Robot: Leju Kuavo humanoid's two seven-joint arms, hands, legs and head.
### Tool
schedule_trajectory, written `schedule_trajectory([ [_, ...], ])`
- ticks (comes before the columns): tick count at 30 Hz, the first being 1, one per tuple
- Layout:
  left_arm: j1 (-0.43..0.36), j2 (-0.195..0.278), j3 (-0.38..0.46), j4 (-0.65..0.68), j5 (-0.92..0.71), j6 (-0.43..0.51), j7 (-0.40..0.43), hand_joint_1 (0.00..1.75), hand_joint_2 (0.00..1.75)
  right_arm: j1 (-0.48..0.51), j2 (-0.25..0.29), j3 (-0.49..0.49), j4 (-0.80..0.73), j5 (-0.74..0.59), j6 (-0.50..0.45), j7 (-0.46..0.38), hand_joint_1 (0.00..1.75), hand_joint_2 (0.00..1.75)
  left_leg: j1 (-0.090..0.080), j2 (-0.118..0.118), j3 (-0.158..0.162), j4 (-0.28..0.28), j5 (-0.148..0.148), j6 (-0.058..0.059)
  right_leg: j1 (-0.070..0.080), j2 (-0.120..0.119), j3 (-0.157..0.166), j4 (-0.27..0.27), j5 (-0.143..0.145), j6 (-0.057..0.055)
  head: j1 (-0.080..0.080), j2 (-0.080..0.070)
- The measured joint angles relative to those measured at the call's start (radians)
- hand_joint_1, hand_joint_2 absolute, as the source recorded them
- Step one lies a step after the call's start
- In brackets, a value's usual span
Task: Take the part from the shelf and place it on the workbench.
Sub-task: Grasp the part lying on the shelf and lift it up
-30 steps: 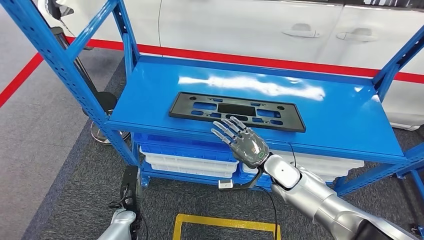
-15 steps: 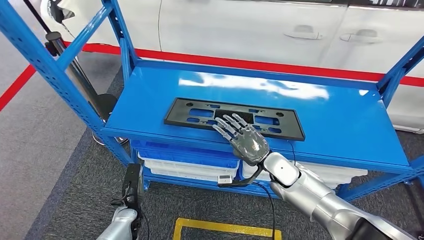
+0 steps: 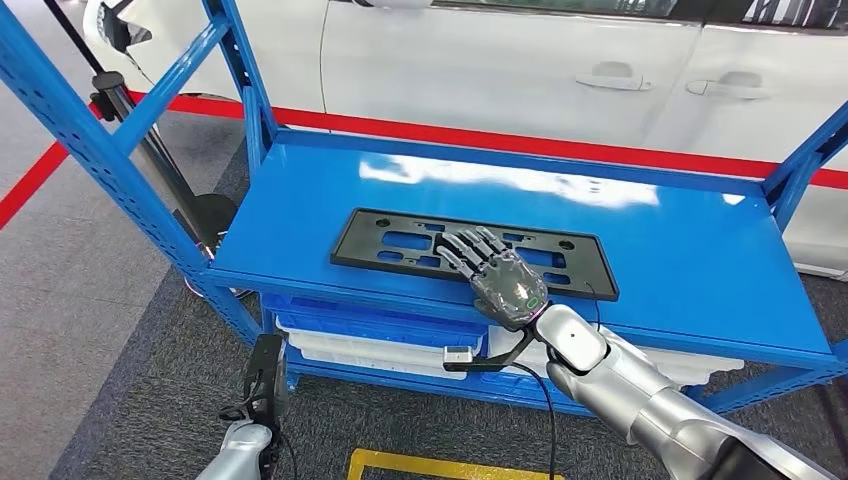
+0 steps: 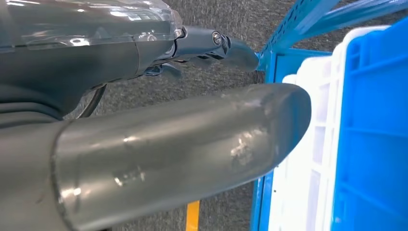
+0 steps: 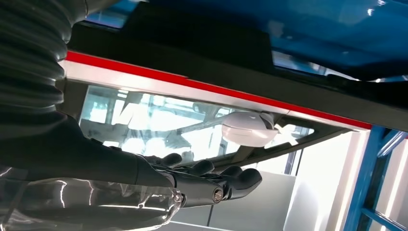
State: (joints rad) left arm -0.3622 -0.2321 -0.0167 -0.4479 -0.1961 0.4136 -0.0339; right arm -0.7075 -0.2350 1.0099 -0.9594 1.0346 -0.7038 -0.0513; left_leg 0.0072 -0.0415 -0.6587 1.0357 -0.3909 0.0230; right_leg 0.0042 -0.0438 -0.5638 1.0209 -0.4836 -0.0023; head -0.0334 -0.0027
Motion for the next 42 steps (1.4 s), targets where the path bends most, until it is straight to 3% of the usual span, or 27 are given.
schedule_trajectory([
  [2, -0.005, 0.001, -0.008, 0.0, -0.005, -0.002, 0.01, 0.0, 0.0, -0.004, 0.005, -0.001, 0.001, -0.011, 0.0, 0.001, 0.0, 1.75, 0.008, 0.0, 0.006, -0.007, 0.002, 0.01, -0.006, 0.011, -0.022, 0.046, -0.029, 0.008, 0.0, 0.0],
  [5, -0.008, 0.002, -0.014, 0.001, -0.013, -0.009, 0.023, 0.0, 0.0, -0.007, 0.016, 0.001, 0.009, -0.023, 0.0, 0.007, 0.0, 1.75, 0.011, -0.002, 0.009, -0.009, -0.001, 0.017, -0.023, 0.026, -0.118, 0.227, -0.096, 0.023, 0.0, 0.0],
  [6, -0.008, 0.003, -0.016, 0.002, -0.015, -0.014, 0.03, 0.0, 0.0, -0.006, 0.018, 0.002, 0.014, -0.027, 0.0, 0.012, 0.0, 1.75, 0.011, -0.003, 0.009, -0.009, -0.002, 0.017, -0.028, 0.027, -0.142, 0.264, -0.097, 0.026, 0.0, 0.0],
  [7, -0.007, 0.005, -0.018, 0.002, -0.017, -0.022, 0.037, 0.0, 0.0, -0.007, 0.02, 0.004, 0.019, -0.03, 0.0, 0.017, 0.0, 1.75, 0.012, -0.004, 0.01, -0.009, -0.003, 0.016, -0.032, 0.027, -0.15, 0.266, -0.08, 0.028, 0.0, 0.0],
  [8, -0.008, 0.006, -0.021, 0.003, -0.017, -0.032, 0.045, 0.0, 0.0, -0.01, 0.02, 0.005, 0.025, -0.032, 0.0, 0.022, 0.0, 1.75, 0.013, -0.004, 0.012, -0.009, -0.005, 0.015, -0.035, 0.026, -0.139, 0.232, -0.047, 0.03, 0.0, 0.0],
  [10, -0.009, 0.007, -0.026, 0.004, -0.016, -0.06, 0.065, 0.0, 0.0, -0.023, 0.022, 0.005, 0.041, -0.034, 0.0, 0.033, 0.0, 1.75, 0.012, -0.005, 0.018, -0.009, -0.009, 0.007, -0.035, 0.009, -0.087, 0.109, 0.027, 0.028, 0.0, 0.0],
  [11, -0.011, 0.008, -0.028, 0.004, -0.012, -0.074, 0.075, 0.0, 0.0, -0.033, 0.024, 0.006, 0.053, -0.035, 0.0, 0.039, 0.0, 1.75, 0.01, -0.004, 0.018, -0.008, -0.011, 0.002, -0.031, -0.002, -0.062, 0.055, 0.045, 0.026, 0.0, 0.0],
  [13, -0.013, 0.012, -0.031, 0.005, 0.001, -0.104, 0.091, 0.0, 0.0, -0.053, 0.029, 0.006, 0.08, -0.038, 0.0, 0.056, 0.0, 1.75, 0.006, -0.001, 0.014, -0.009, -0.011, -0.011, -0.021, -0.015, -0.043, 0.01, 0.04, 0.02, 0.0, 0.0],
  [15, -0.015, 0.015, -0.031, 0.008, 0.017, -0.143, 0.105, 0.0, 0.0, -0.07, 0.031, 0.006, 0.111, -0.034, 0.0, 0.076, 0.0, 1.75, 0.008, 0.004, 0.013, -0.008, -0.012, -0.024, -0.021, -0.011, -0.042, 0.0, 0.038, 0.012, 0.0, 0.0],
  [17, -0.021, 0.018, -0.031, 0.011, 0.027, -0.176, 0.114, 0.0, 0.0, -0.087, 0.029, 0.004, 0.141, -0.029, 0.0, 0.085, 0.02, 1.75, 0.009, 0.009, 0.0, 0.028, -0.039, -0.035, -0.022, -0.012, -0.038, -0.008, 0.041, 0.001, 0.0, 0.0],
  [20, -0.028, 0.023, -0.031, 0.016, 0.033, -0.193, 0.119, 0.0, 0.0, -0.103, 0.018, -0.001, 0.176, -0.026, 0.001, 0.091, 0.32, 1.75, 0.007, 0.018, -0.084, 0.206, -0.132, -0.043, -0.016, -0.016, -0.035, -0.01, 0.04, -0.015, 0.0, 0.0],
  [21, -0.028, 0.023, -0.031, 0.018, 0.034, -0.19, 0.118, 0.0, 0.0, -0.105, 0.016, -0.001, 0.188, -0.027, 0.004, 0.093, 0.69, 1.75, 0.006, 0.019, -0.11, 0.256, -0.148, -0.044, -0.013, -0.016, -0.034, -0.009, 0.039, -0.016, 0.0, 0.0],
  [22, -0.027, 0.023, -0.031, 0.019, 0.036, -0.183, 0.116, 0.0, 0.0, -0.105, 0.015, -0.003, 0.202, -0.029, 0.007, 0.094, 0.99, 1.75, 0.006, 0.019, -0.12, 0.273, -0.144, -0.043, -0.01, -0.015, -0.034, -0.008, 0.038, -0.018, 0.0, 0.0],
  [23, -0.027, 0.023, -0.031, 0.02, 0.037, -0.176, 0.113, 0.0, 0.0, -0.107, 0.015, -0.004, 0.215, -0.032, 0.011, 0.094, 1.28, 1.75, 0.005, 0.019, -0.114, 0.253, -0.122, -0.041, -0.008, -0.014, -0.033, -0.005, 0.036, -0.018, 0.0, 0.0],
  [24, -0.028, 0.023, -0.031, 0.021, 0.037, -0.169, 0.11, 0.0, 0.0, -0.11, 0.015, -0.006, 0.227, -0.035, 0.014, 0.093, 1.6, 1.75, 0.004, 0.018, -0.09, 0.199, -0.088, -0.038, -0.007, -0.013, -0.032, -0.003, 0.034, -0.018, 0.0, 0.0],
  [26, -0.031, 0.024, -0.031, 0.021, 0.038, -0.159, 0.104, 0.0, 0.0, -0.119, 0.015, -0.01, 0.245, -0.041, 0.017, 0.093, 1.65, 1.75, 0.002, 0.005, -0.03, 0.071, -0.029, -0.027, -0.005, -0.008, -0.032, 0.005, 0.027, -0.012, 0.0, 0.0],
  [27, -0.032, 0.025, -0.031, 0.021, 0.039, -0.155, 0.101, 0.0, 0.0, -0.123, 0.015, -0.011, 0.252, -0.044, 0.019, 0.093, 1.69, 1.75, 0.0, 0.0, -0.013, 0.031, -0.014, -0.021, -0.004, -0.007, -0.033, 0.009, 0.024, -0.008, 0.0, 0.0],
  [29, -0.032, 0.025, -0.031, 0.021, 0.04, -0.149, 0.096, 0.0, 0.0, -0.129, 0.015, -0.013, 0.266, -0.049, 0.021, 0.09, 1.7, 1.75, -0.006, -0.005, -0.005, 0.009, -0.009, -0.008, -0.002, -0.005, -0.033, 0.011, 0.021, 0.002, 0.0, 0.0],
  [32, -0.036, 0.022, -0.031, 0.021, 0.043, -0.133, 0.082, 0.0, 0.0, -0.132, 0.021, -0.02, 0.284, -0.057, 0.02, 0.08, 1.7, 1.75, 0.001, -0.005, 0.002, -0.005, 0.0, 0.011, -0.009, -0.002, -0.043, 0.027, 0.003, 0.016, 0.0, 0.0],
  [34, -0.04, 0.018, -0.031, 0.02, 0.046, -0.121, 0.07, 0.0, 0.0, -0.131, 0.033, -0.023, 0.299, -0.063, 0.019, 0.074, 1.7, 1.75, 0.007, -0.007, 0.006, -0.013, 0.005, 0.018, -0.018, 0.014, -0.085, 0.122, -0.043, 0.025, 0.001, 0.0],
  [36, -0.04, 0.016, -0.031, 0.021, 0.049, -0.113, 0.061, 0.0, 0.0, -0.126, 0.045, -0.023, 0.311, -0.069, 0.017, 0.07, 1.68, 1.75, 0.008, -0.007, 0.006, -0.013, 0.003, 0.02, -0.027, 0.025, -0.148, 0.245, -0.084, 0.031, 0.001, 0.0],
  [37, -0.038, 0.016, -0.031, 0.021, 0.051, -0.11, 0.059, 0.0, 0.0, -0.124, 0.051, -0.023, 0.314, -0.071, 0.017, 0.069, 1.68, 1.75, 0.008, -0.007, 0.007, -0.012, 0.002, 0.02, -0.029, 0.027, -0.167, 0.272, -0.082, 0.034, 0.001, 0.0],
  [38, -0.038, 0.016, -0.03, 0.021, 0.053, -0.109, 0.057, 0.0, 0.0, -0.122, 0.055, -0.023, 0.317, -0.072, 0.017, 0.068, 1.67, 1.75, 0.008, -0.007, 0.009, -0.011, 0.0, 0.019, -0.031, 0.027, -0.169, 0.266, -0.064, 0.035, 0.001, 0.0],
  [40, -0.038, 0.015, -0.03, 0.021, 0.055, -0.107, 0.057, 0.0, 0.0, -0.123, 0.063, -0.023, 0.32, -0.073, 0.018, 0.067, 1.66, 1.75, 0.008, -0.007, 0.015, -0.009, -0.006, 0.013, -0.033, 0.018, -0.123, 0.151, 0.012, 0.032, 0.001, 0.0],
  [42, -0.039, 0.014, -0.03, 0.021, 0.058, -0.107, 0.056, 0.0, 0.0, -0.126, 0.071, -0.022, 0.321, -0.074, 0.019, 0.064, 1.65, 1.75, 0.004, -0.005, 0.018, -0.009, -0.011, 0.005, -0.025, 0.0, -0.068, 0.037, 0.052, 0.024, 0.001, 0.0],
])
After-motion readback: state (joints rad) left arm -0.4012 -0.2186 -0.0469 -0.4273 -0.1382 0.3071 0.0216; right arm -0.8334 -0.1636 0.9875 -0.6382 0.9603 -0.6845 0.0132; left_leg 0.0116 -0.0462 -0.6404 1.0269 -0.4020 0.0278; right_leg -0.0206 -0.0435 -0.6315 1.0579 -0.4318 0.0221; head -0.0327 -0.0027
